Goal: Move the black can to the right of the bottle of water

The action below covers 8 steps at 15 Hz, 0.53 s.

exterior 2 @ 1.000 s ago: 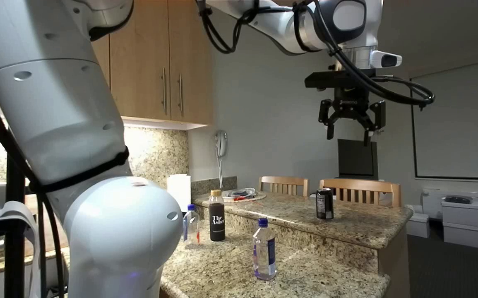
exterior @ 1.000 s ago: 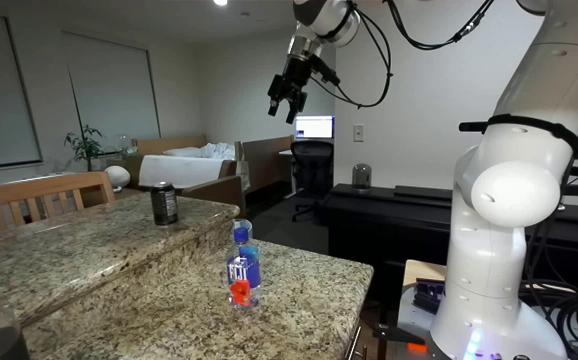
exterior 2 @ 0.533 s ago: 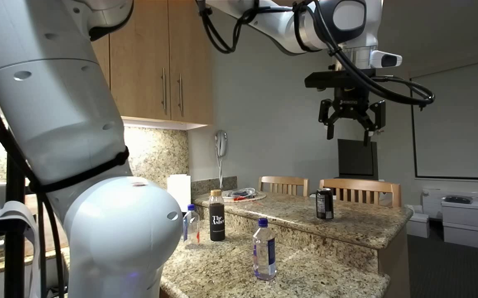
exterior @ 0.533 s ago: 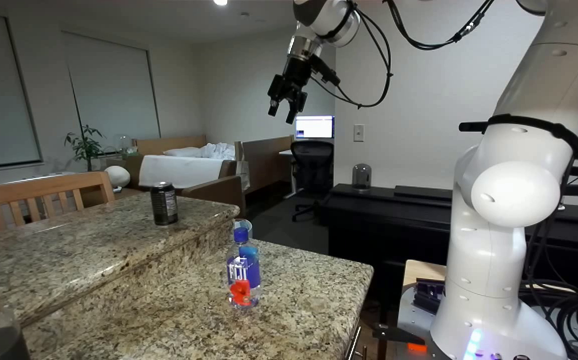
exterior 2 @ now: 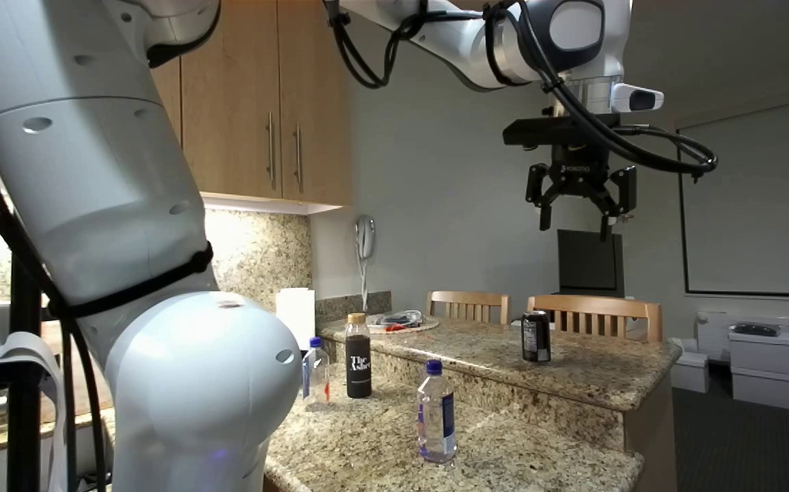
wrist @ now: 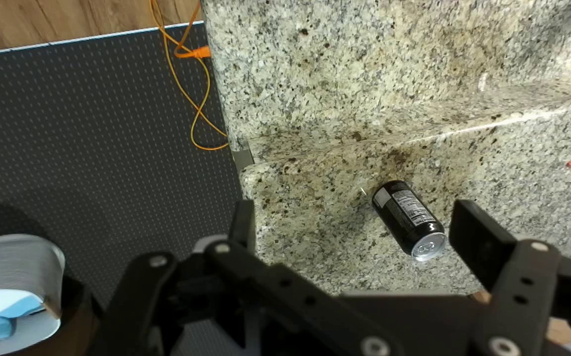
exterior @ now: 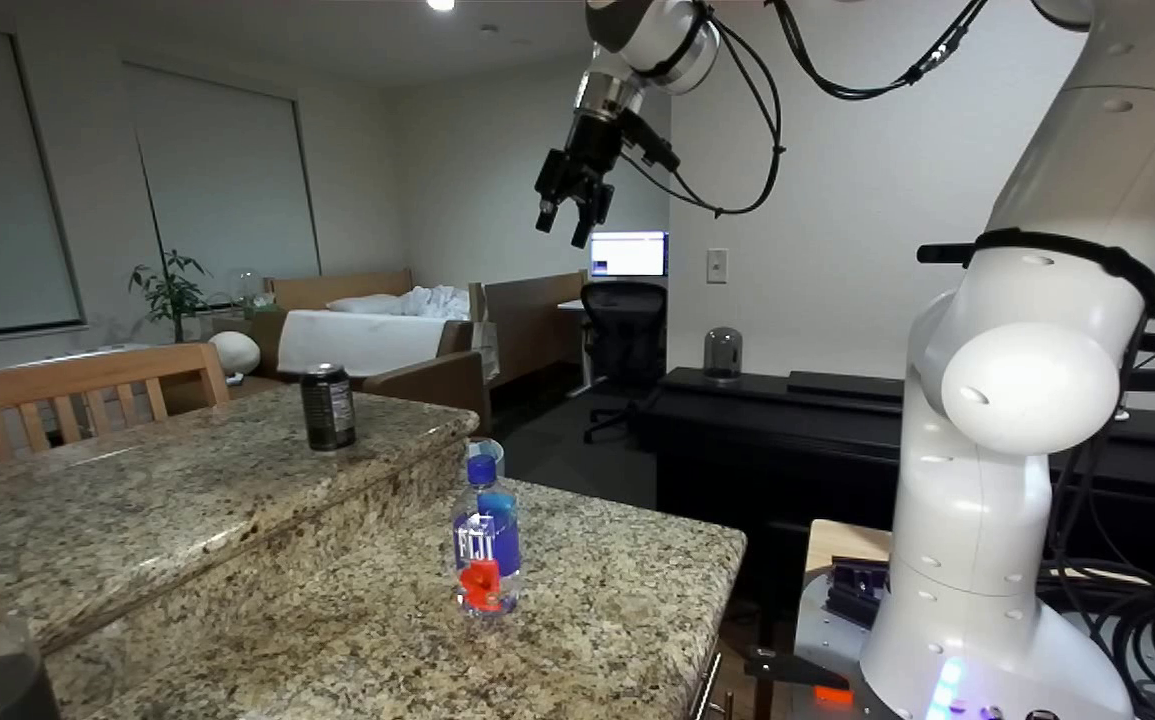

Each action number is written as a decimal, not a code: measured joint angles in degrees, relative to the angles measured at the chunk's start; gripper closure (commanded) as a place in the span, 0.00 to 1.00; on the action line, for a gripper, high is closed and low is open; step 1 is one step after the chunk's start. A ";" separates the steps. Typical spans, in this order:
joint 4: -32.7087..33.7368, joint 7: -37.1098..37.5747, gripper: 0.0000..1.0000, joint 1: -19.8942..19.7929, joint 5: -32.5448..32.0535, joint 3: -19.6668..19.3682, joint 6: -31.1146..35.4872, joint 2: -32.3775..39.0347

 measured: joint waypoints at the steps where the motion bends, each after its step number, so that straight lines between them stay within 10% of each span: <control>1: 0.00 0.00 0.00 0.00 0.00 0.00 0.00 0.00; 8: 0.59 0.00 0.00 -0.39 0.17 2.36 0.82 0.94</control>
